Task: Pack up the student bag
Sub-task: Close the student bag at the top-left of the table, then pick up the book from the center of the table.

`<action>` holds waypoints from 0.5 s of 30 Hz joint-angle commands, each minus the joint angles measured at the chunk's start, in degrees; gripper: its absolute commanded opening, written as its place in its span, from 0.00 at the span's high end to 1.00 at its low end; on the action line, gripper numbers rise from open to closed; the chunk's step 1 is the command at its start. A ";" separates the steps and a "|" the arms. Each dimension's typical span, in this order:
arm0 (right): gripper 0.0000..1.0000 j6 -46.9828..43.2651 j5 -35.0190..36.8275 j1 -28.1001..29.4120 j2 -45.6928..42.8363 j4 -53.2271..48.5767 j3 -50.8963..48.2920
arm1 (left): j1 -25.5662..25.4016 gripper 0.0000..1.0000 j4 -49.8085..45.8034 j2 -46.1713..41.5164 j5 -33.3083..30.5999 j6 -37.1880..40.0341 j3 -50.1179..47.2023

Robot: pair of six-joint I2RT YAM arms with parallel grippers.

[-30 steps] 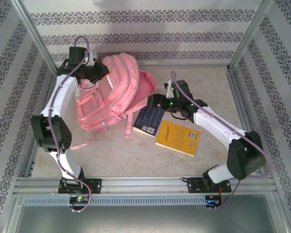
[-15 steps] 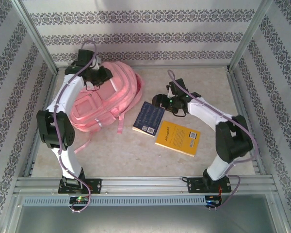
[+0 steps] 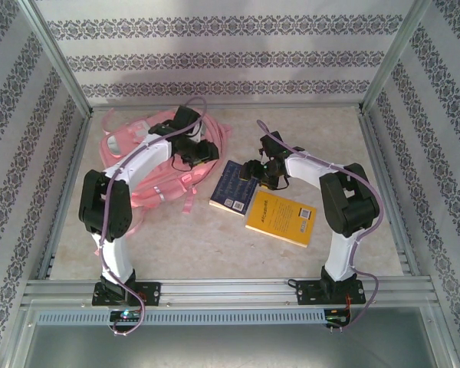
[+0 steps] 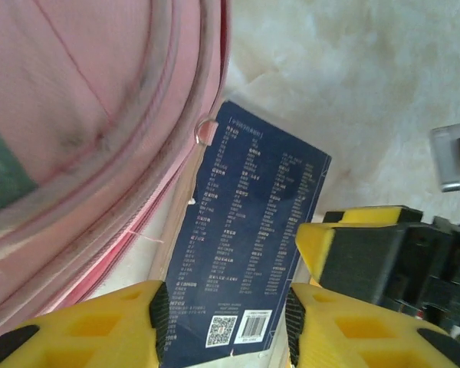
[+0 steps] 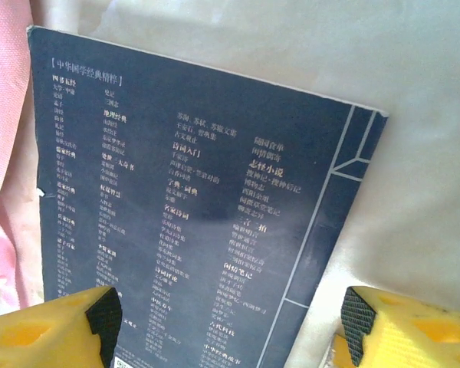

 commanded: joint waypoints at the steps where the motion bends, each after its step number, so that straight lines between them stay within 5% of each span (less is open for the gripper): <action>1: 0.24 0.92 -1.84 -1.15 2.28 0.48 1.62 | -2.02 0.56 5.97 2.93 2.00 -2.81 -3.69; 15: 0.27 0.90 -7.39 -1.43 6.11 2.46 4.14 | -5.25 0.63 9.29 10.68 -3.57 -2.62 -7.29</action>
